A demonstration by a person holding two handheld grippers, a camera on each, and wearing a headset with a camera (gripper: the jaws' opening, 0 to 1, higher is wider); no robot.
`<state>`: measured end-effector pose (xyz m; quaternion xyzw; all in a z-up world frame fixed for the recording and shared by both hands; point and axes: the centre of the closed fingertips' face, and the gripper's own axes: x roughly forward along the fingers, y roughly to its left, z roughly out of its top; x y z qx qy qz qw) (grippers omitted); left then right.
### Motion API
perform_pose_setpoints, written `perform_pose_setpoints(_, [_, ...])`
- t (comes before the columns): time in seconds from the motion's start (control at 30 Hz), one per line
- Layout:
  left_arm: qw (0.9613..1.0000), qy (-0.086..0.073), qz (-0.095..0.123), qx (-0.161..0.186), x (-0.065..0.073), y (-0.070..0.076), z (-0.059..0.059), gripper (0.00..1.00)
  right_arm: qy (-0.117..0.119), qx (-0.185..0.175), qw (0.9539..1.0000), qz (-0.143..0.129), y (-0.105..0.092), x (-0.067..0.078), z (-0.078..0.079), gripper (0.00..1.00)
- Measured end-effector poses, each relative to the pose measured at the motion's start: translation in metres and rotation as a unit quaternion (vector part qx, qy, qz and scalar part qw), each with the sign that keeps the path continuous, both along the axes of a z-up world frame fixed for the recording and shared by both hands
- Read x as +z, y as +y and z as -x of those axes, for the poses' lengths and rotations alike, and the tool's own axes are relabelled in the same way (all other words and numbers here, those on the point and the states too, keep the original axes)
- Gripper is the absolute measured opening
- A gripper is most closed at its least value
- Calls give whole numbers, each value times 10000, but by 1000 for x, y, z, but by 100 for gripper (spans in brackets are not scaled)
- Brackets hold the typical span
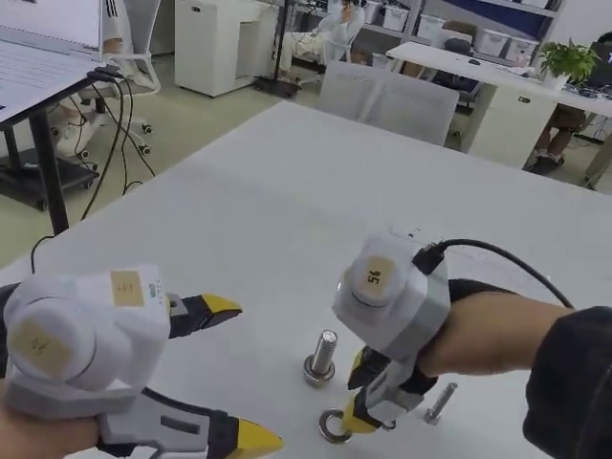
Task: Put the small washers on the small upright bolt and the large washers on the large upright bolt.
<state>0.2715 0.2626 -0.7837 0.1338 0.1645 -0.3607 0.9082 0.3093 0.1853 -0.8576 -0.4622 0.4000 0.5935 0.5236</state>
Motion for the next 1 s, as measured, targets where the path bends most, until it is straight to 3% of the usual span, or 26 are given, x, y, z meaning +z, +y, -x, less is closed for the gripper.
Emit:
perform_pose_setpoints(0.53, [10000,-28,-34,-19,4,-1,-1,75,25,-16,10000,-19,2,-15,7,29])
perform_pose_setpoints(1.0, [10000,-10,-24,-10,2,-1,0,74,8,-55,10000,31,2,-17,8,28])
